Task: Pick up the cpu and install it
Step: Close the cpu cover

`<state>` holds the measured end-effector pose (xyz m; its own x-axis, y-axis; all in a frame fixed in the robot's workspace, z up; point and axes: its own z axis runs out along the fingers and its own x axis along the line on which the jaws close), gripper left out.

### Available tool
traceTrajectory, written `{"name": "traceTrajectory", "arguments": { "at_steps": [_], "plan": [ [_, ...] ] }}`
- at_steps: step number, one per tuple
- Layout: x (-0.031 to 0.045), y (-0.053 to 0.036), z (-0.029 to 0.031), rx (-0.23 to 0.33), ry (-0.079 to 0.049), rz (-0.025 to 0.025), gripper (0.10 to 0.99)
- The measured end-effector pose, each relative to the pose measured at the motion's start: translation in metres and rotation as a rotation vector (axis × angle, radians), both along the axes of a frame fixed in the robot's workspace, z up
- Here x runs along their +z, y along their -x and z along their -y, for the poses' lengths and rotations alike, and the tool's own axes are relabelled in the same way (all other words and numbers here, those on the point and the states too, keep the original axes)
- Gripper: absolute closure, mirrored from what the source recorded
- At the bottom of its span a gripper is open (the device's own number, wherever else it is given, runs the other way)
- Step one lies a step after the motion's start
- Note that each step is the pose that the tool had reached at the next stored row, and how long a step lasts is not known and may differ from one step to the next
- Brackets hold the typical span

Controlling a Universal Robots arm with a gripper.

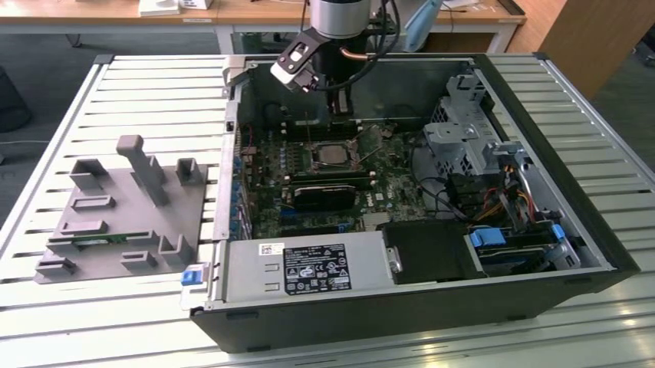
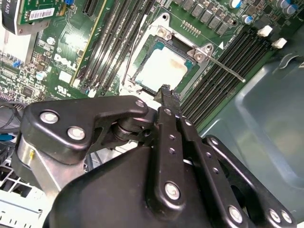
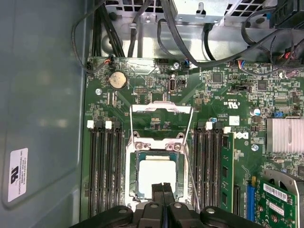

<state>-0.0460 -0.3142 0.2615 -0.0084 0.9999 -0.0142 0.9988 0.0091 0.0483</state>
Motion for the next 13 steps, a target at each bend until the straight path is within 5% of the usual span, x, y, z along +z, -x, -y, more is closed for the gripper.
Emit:
{"name": "traceTrajectory", "arguments": {
  "at_steps": [7, 13],
  "plan": [
    [-0.0007, -0.0107, 0.0, 0.0, 0.0, 0.0001, 0.98],
    [-0.0016, -0.0109, 0.0028, 0.0, 0.0, 0.0, 0.98]
  ]
}}
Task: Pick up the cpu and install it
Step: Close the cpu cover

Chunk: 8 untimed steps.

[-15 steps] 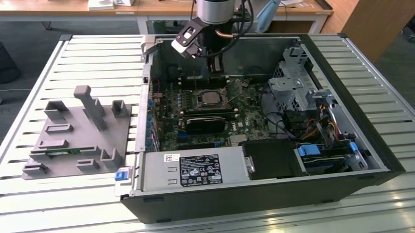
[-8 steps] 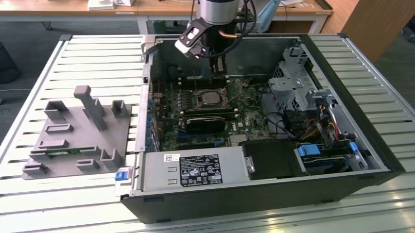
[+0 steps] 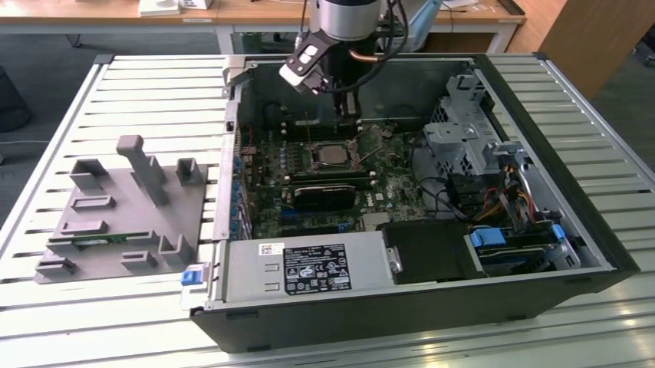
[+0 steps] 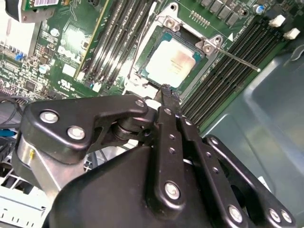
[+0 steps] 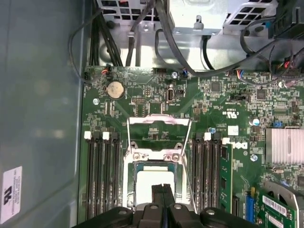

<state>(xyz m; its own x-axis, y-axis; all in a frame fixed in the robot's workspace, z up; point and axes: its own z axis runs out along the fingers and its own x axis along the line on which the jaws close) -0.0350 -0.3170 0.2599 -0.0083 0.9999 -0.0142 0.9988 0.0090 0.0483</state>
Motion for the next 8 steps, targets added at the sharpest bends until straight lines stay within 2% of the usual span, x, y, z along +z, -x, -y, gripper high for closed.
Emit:
{"name": "traceTrajectory", "arguments": {
  "at_steps": [8],
  "plan": [
    [-0.0012, -0.0089, 0.0011, 0.0, 0.0, 0.0, 0.98]
  ]
}}
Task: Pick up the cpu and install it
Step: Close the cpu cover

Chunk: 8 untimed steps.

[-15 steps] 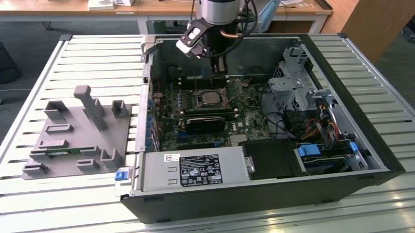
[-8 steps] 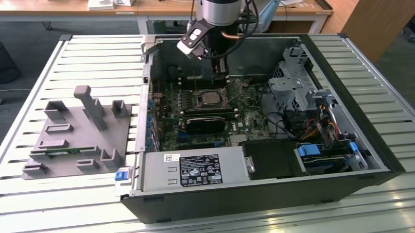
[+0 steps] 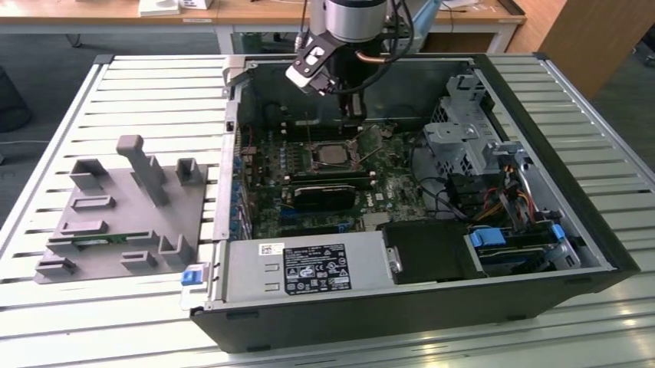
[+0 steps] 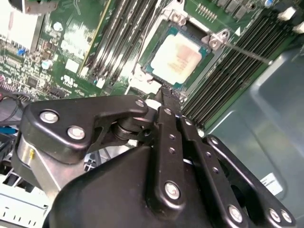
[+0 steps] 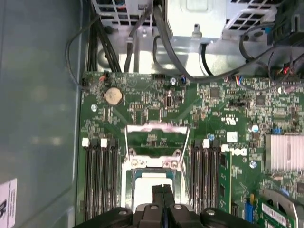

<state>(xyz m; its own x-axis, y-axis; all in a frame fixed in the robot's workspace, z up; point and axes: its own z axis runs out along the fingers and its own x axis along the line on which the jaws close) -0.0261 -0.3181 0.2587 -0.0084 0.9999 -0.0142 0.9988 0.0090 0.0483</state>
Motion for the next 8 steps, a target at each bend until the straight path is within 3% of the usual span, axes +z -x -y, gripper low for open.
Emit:
{"name": "traceTrajectory", "arguments": {
  "at_steps": [5, 8],
  "plan": [
    [-0.0001, -0.0098, 0.0, 0.0, 0.0, 0.0001, 0.98],
    [0.0018, -0.0102, 0.0, 0.0, 0.0, -0.0001, 0.98]
  ]
}}
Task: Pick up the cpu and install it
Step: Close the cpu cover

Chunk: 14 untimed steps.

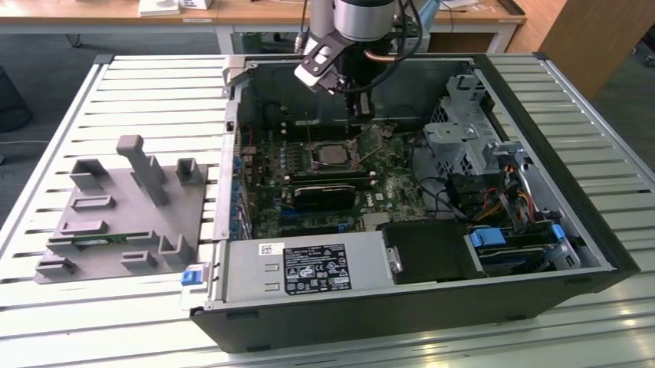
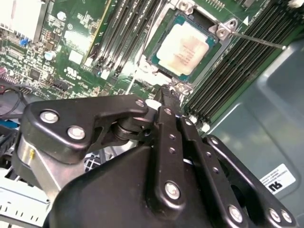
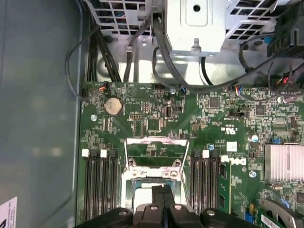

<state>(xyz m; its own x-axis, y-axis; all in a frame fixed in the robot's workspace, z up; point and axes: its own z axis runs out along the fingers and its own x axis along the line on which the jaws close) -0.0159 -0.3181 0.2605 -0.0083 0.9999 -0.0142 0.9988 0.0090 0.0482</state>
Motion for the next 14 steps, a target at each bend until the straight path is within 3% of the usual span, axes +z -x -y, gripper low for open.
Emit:
{"name": "traceTrajectory", "arguments": {
  "at_steps": [5, 10, 14],
  "plan": [
    [0.0008, -0.0064, 0.0, 0.0, 0.0, -0.0006, 0.98],
    [0.0003, -0.0186, 0.0, 0.0, 0.0, -0.0049, 0.98],
    [0.0, -0.0231, 0.0, 0.0, 0.0, -0.0072, 0.98]
  ]
}}
